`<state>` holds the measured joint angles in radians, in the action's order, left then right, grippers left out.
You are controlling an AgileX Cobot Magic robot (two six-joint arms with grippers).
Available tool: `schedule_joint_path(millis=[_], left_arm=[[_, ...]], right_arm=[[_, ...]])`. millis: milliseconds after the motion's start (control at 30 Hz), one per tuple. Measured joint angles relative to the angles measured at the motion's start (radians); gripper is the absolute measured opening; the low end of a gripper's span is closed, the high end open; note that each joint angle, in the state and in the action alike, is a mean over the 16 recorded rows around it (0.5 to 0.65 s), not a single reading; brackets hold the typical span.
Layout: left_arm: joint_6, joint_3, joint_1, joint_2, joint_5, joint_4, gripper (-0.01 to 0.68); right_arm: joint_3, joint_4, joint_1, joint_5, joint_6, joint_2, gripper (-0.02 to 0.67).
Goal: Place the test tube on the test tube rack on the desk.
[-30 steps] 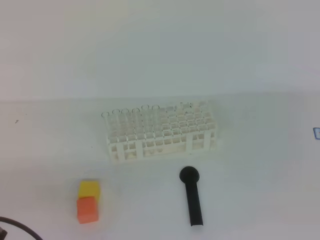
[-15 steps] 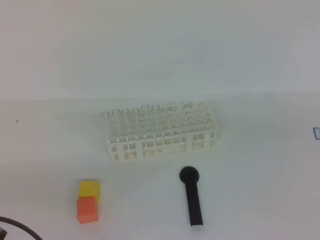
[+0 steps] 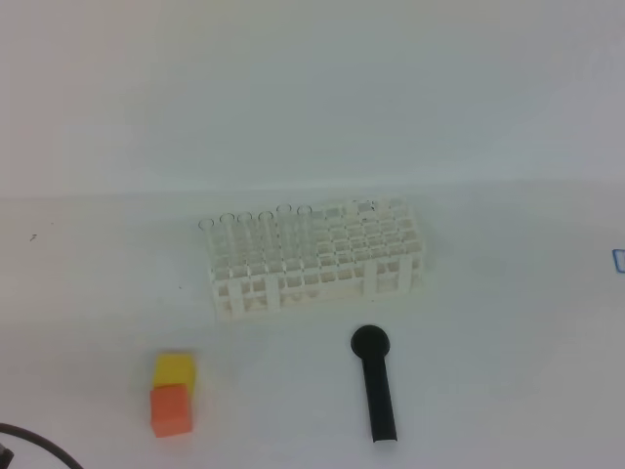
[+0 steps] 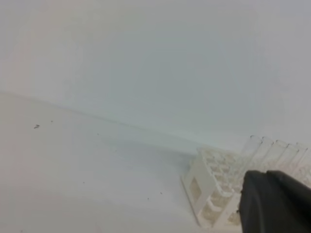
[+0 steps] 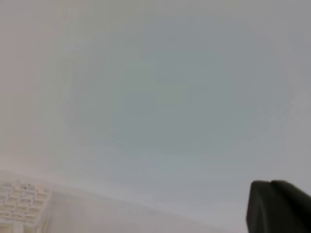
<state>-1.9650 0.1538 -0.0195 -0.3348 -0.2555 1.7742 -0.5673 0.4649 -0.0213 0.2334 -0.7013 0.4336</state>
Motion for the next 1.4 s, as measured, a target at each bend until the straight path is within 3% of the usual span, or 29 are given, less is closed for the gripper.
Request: schedule_joint_path(millis=[233, 700, 900, 1400], left_arm=[[0.0, 0.0, 0.0, 0.0, 0.0, 0.0, -0.001], [0.0, 0.0, 0.0, 0.0, 0.001, 0.0, -0.001], [0.0, 0.0, 0.0, 0.0, 0.001, 0.0, -0.001], [0.0, 0.0, 0.0, 0.0, 0.001, 0.0, -0.001]], right_arm=[[0.066, -0.055, 0.0, -0.015, 0.126, -0.014, -0.001], [0.474, -0.561, 0.0, -0.145, 0.733, -0.267, -0.001], [0.574, -0.613, 0.0, -0.088, 0.762, -0.376, -0.001], [0.596, -0.507, 0.0, 0.098, 0.741, -0.445, -0.001]])
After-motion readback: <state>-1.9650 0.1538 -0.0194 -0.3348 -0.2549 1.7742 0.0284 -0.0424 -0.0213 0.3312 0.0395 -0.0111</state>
